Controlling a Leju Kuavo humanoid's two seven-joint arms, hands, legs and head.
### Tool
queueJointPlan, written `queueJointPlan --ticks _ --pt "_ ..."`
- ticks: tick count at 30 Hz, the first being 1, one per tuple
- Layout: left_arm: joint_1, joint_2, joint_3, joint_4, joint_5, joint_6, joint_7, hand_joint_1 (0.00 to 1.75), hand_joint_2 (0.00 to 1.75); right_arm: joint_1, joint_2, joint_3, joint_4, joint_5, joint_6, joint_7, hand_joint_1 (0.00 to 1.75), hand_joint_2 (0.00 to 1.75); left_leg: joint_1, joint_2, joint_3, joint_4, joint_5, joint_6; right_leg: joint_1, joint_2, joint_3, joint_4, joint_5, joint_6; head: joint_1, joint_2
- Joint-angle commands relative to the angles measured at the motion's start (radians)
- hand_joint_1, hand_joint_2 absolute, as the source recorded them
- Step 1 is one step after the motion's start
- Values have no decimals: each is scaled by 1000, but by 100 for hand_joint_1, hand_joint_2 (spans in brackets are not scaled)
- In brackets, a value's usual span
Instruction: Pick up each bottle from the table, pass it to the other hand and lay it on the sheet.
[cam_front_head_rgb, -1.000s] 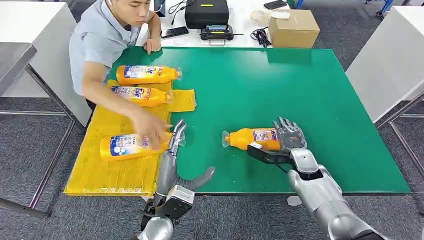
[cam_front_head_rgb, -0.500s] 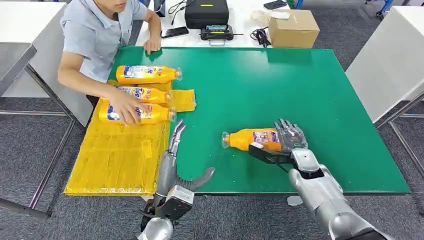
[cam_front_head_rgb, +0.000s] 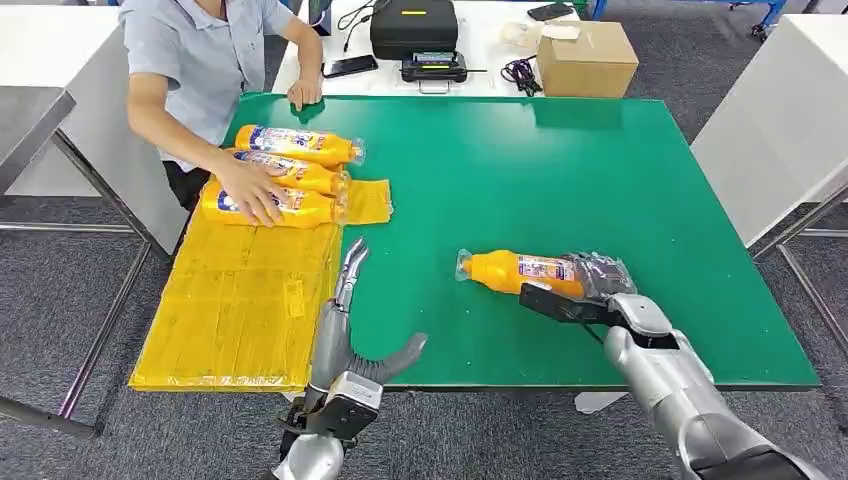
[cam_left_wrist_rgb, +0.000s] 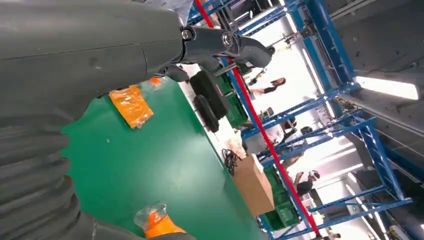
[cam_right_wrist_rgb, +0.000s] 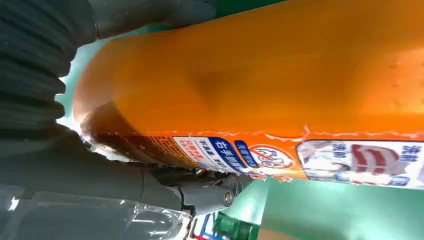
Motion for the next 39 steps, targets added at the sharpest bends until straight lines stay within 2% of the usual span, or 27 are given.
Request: queueJointPlan --ticks 1,3,5,6,7,10,11,13,17,26,29,30,36,39 --pt "-44 42 -42 67 18 -6 -6 0 175 57 -23 -23 58 -73 21 -47 175 175 3 -4 5 -2 0 -4 3 -4 7 -3 -1 -4 0 0" --pt "-44 42 -44 62 20 -5 -7 0 175 80 -9 -56 22 -143 21 -112 175 175 2 -4 5 -2 0 -3 3 -4 7 -3 -1 -3 0 0" --pt "-44 41 -43 60 37 -5 -16 0 175 127 -4 -97 -57 -274 73 -177 175 175 3 -3 6 -2 0 -3 3 -4 8 -3 -1 -4 0 0" --pt "-34 20 -17 56 98 -5 -32 0 175 163 5 -129 -121 -366 99 -237 175 175 3 -2 7 -1 -1 -4 3 -3 9 -3 -1 -4 0 0" --pt "-46 13 -4 78 184 -10 -46 0 175 198 13 -143 -191 -424 117 -252 175 175 3 -3 7 -2 0 -4 3 -4 9 -3 -1 -4 0 0" --pt "-70 19 -7 115 222 -5 -69 0 175 218 12 -133 -240 -435 122 -219 175 175 2 0 8 -2 -1 -3 3 0 10 -2 0 -3 0 0" --pt "-67 -4 28 134 391 -84 -48 0 175 245 32 -168 -293 -516 131 -263 175 175 3 1 8 -1 -1 -4 3 0 9 -2 0 -4 1 0" --pt "-80 -9 30 179 568 -161 -8 0 175 293 59 -187 -408 -592 149 -263 175 175 2 3 8 -1 -2 -5 3 1 8 -2 0 -4 0 0" --pt "-88 -1 20 211 758 -229 33 0 175 298 77 -165 -500 -690 198 -257 175 175 2 3 6 -1 -2 -4 3 2 6 0 0 -3 0 0" --pt "-103 10 -1 231 839 -230 32 0 175 275 103 -95 -536 -729 214 -252 175 175 2 3 1 -1 -1 -3 2 2 1 0 -1 -2 0 0" --pt "-124 12 -30 264 876 -270 52 0 175 241 120 -56 -496 -741 210 -256 175 175 2 3 2 0 -2 -4 2 2 2 0 -1 -3 0 0" --pt "-130 15 -32 268 938 -331 89 0 175 222 128 -21 -479 -749 220 -262 175 175 1 3 0 -1 -1 -3 2 3 0 0 0 -2 0 0" --pt "-155 18 -39 246 986 -366 81 0 175 166 152 84 -409 -760 240 -249 175 175 2 6 -1 0 -2 -4 2 5 -1 0 0 -3 0 0" --pt "-155 18 -39 246 986 -366 81 0 175 166 152 84 -409 -760 240 -249 175 175 2 6 0 0 -3 -4 3 5 0 1 -1 -4 0 0"
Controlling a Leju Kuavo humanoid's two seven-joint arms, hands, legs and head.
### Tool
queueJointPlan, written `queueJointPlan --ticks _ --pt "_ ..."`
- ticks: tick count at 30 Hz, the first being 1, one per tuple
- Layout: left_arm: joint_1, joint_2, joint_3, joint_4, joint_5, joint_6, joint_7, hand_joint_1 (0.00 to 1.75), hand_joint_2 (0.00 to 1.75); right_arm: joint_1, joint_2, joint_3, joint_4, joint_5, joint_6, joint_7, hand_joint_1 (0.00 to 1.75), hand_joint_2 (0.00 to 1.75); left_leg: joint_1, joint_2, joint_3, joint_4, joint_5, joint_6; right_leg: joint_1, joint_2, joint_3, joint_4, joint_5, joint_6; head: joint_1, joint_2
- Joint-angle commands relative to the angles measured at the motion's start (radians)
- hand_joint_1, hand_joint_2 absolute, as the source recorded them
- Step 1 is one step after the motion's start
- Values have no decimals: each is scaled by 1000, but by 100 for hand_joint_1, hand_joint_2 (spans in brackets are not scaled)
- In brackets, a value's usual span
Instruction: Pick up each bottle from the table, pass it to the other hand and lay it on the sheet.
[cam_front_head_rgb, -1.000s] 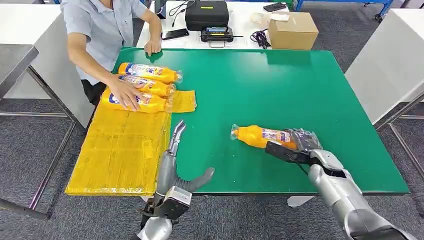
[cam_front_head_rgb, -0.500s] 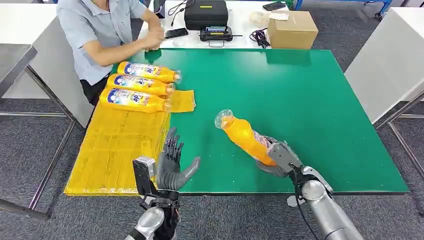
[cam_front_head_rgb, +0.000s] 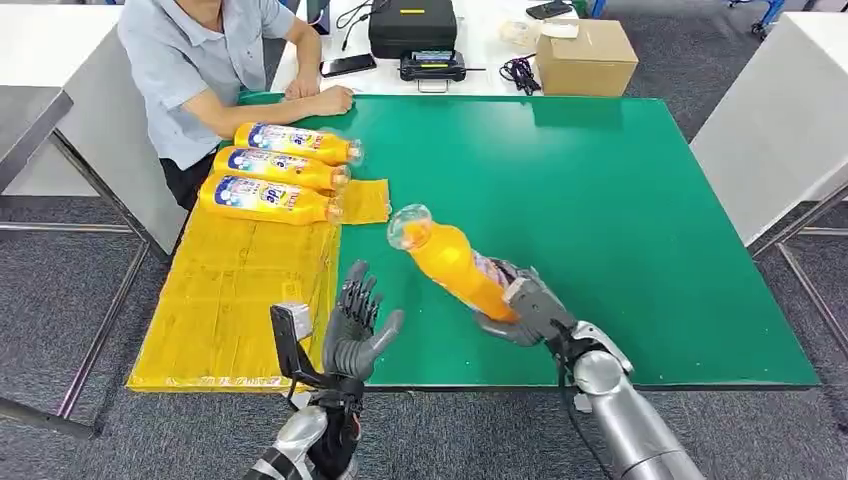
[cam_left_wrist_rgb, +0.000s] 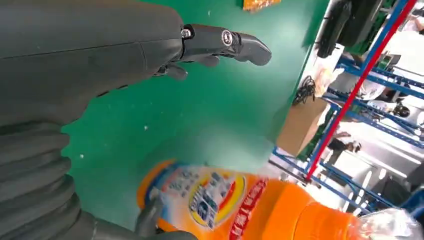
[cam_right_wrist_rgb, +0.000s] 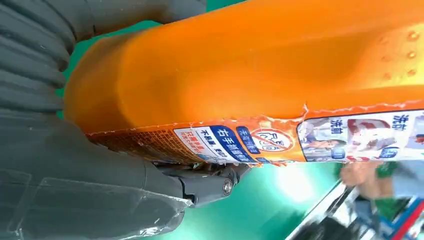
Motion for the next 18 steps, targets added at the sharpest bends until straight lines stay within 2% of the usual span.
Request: queueJointPlan --ticks 1,7,18 --pt "-62 25 -30 54 30 -22 10 0 175 -97 26 126 112 -10 11 10 175 175 1 3 3 0 -1 -2 1 3 2 0 0 -3 0 0" --pt "-64 32 -53 38 98 -139 63 0 175 -150 3 210 229 -71 111 25 175 175 1 3 3 0 -1 -2 1 3 3 -1 0 -2 0 0" --pt "-61 33 -61 42 97 -147 63 0 175 -150 -2 214 235 -77 112 22 175 175 0 1 1 0 -1 -2 0 1 1 0 0 -2 0 0"
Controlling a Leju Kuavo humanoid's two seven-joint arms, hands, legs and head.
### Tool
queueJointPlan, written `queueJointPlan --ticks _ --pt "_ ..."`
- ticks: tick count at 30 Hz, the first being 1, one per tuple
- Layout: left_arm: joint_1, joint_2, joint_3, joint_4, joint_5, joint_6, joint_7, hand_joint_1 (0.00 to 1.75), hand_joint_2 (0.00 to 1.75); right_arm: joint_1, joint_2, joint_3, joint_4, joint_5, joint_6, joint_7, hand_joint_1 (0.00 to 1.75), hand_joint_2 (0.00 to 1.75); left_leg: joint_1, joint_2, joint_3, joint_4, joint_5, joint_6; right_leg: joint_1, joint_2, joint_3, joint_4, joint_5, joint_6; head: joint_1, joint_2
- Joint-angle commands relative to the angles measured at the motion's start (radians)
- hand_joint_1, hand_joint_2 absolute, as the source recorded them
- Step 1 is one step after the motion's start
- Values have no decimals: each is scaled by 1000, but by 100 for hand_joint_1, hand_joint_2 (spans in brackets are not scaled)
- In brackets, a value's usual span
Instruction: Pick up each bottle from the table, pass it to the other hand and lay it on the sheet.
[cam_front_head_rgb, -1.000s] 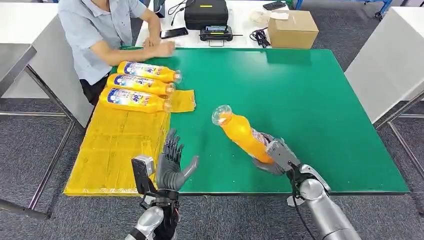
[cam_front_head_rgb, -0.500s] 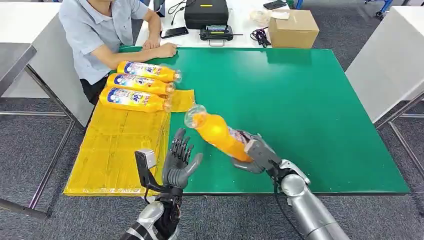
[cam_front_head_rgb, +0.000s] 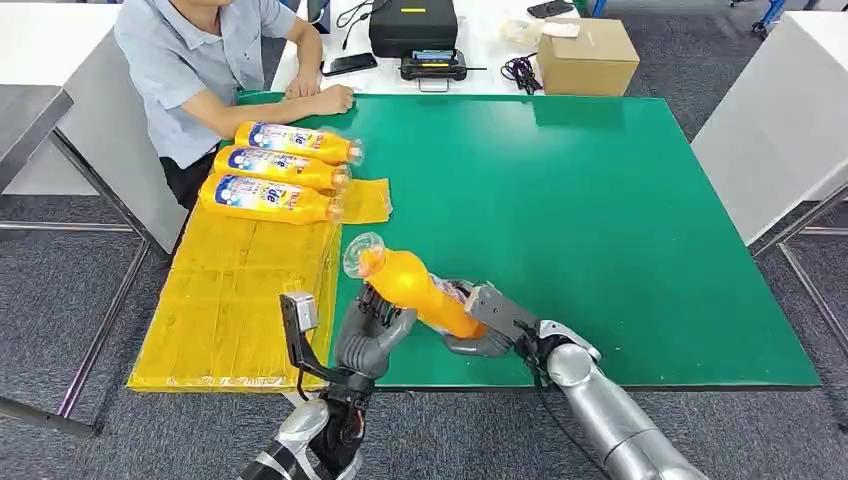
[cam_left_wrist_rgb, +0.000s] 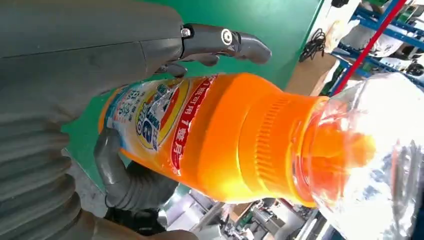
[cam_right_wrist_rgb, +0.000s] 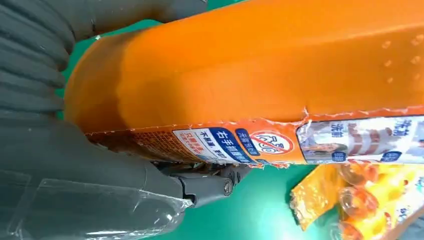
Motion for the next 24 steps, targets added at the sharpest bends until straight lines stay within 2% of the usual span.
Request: queueJointPlan --ticks 1,13,19,24 --pt "-39 33 -32 41 4 -5 5 0 175 -61 -11 58 94 -3 5 0 175 175 0 1 2 -1 0 -1 1 1 1 0 0 -2 0 0" --pt "-83 12 -51 109 -32 29 -9 0 175 -71 -32 112 85 -67 28 20 175 175 1 0 1 0 0 -1 1 0 1 0 0 -2 0 0" --pt "-125 -14 -16 224 -11 68 -26 0 175 -71 -38 141 40 -61 2 40 175 175 2 2 5 1 -2 -3 2 1 4 1 -2 -4 0 0" --pt "-116 -34 -10 212 -41 97 -49 0 175 -68 -34 155 57 -52 -18 38 173 175 1 1 3 0 -2 -2 1 1 3 0 -1 -2 0 0"
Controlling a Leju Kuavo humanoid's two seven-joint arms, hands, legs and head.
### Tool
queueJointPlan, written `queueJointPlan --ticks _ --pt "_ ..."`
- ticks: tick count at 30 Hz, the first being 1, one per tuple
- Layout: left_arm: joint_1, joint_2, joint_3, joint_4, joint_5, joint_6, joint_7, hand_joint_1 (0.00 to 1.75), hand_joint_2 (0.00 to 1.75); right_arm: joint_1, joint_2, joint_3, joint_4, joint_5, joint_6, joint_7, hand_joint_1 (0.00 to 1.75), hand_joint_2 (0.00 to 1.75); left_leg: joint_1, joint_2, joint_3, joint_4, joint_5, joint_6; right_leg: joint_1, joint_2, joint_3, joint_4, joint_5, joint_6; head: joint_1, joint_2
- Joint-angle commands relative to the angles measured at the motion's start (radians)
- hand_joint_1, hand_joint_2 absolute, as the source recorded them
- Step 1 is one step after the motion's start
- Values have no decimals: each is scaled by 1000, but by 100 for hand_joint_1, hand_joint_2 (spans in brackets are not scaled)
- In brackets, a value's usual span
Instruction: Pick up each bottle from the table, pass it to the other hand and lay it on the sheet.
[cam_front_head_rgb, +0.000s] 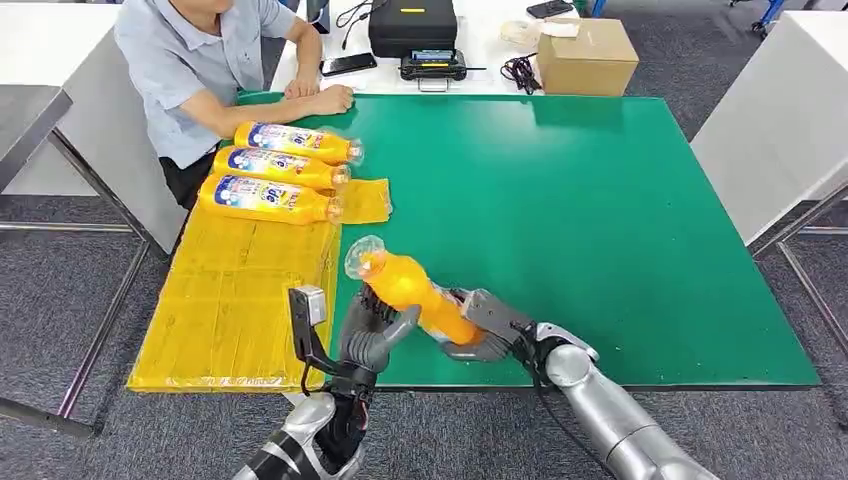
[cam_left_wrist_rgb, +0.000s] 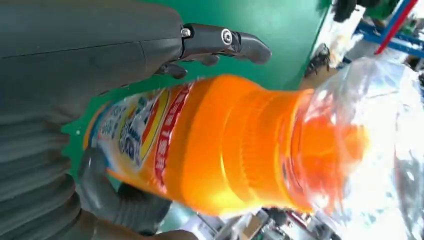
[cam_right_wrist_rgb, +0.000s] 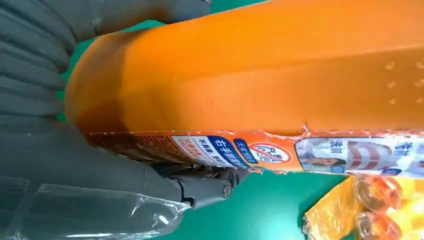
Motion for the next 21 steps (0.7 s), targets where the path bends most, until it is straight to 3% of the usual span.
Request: queueJointPlan --ticks 1,12,13,14,16,21 --pt "-67 -22 7 124 -23 30 -11 0 175 -50 -13 80 31 13 -29 6 171 175 1 1 2 0 -1 -2 1 1 2 0 -1 -2 0 0" --pt "-87 -29 12 159 -47 14 -27 0 175 -27 -20 78 10 14 -48 1 171 175 1 1 3 0 -1 -2 1 1 2 0 -1 -2 0 0" --pt "-85 -29 11 159 -47 14 -27 7 175 -26 -20 78 11 14 -48 1 169 175 1 1 2 0 -1 -2 1 1 1 0 0 -2 0 0" --pt "-79 -27 10 153 -50 9 -29 175 175 -25 -19 77 14 15 -50 1 169 175 1 2 4 0 -2 -3 2 1 4 0 -2 -3 0 0" --pt "-73 -25 12 147 -52 7 -31 175 175 -22 -17 75 17 17 -53 -1 161 175 1 1 2 0 -1 -2 1 1 2 0 -1 -2 0 0" --pt "-72 -25 14 145 -58 12 -36 175 175 -21 -14 72 21 17 -57 -1 162 175 1 2 3 0 -2 -2 1 1 3 0 -1 -3 0 0"
